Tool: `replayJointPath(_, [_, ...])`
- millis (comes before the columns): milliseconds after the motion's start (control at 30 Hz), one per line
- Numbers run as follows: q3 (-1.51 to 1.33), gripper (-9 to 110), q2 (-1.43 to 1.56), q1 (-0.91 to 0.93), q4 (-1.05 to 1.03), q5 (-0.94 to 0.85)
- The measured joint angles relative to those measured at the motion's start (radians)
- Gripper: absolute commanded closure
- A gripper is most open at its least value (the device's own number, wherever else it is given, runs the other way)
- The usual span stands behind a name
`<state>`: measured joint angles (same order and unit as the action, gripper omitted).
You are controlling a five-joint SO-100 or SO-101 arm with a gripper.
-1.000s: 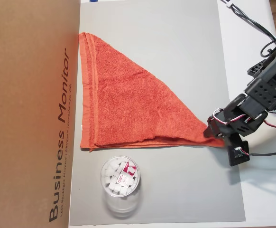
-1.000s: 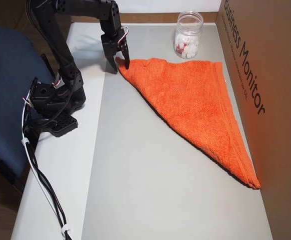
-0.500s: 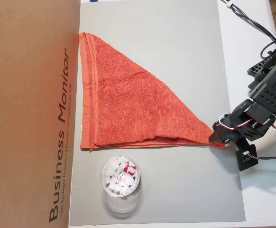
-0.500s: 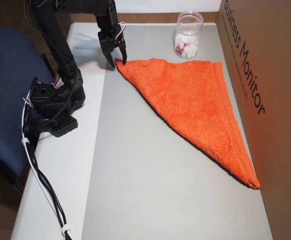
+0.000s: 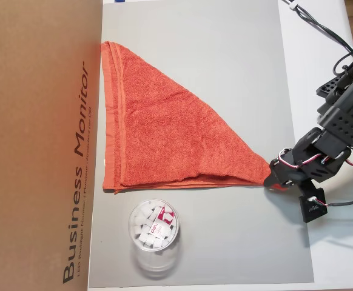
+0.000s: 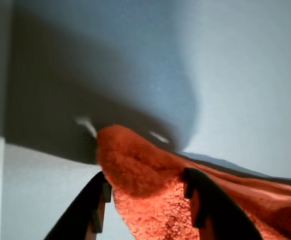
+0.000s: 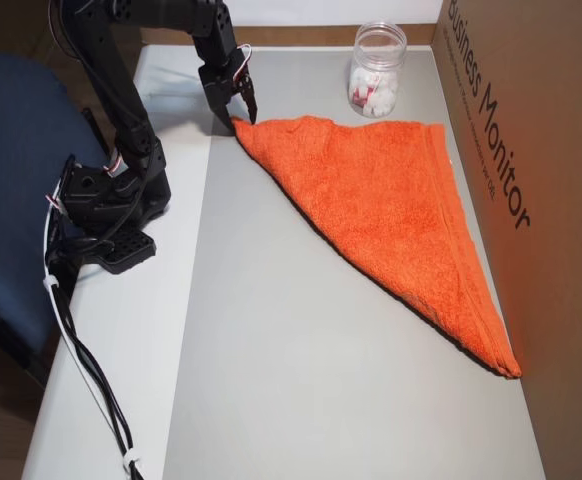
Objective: Fold the blanket.
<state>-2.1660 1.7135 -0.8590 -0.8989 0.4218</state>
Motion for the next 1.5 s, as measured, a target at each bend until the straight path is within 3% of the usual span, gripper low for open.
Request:
replayJointPath(200, [-0.005, 88, 0.000, 0.018, -0.008, 0.000])
replayJointPath(633, [-0.003, 102, 0.002, 0.048, -0.052, 0.000])
replayJointPath(1067, [0.018, 102, 0.000, 0.075, -0.005, 0.006])
replayJointPath(1500, [0.176, 102, 0.000, 0.089, -0.005, 0.344])
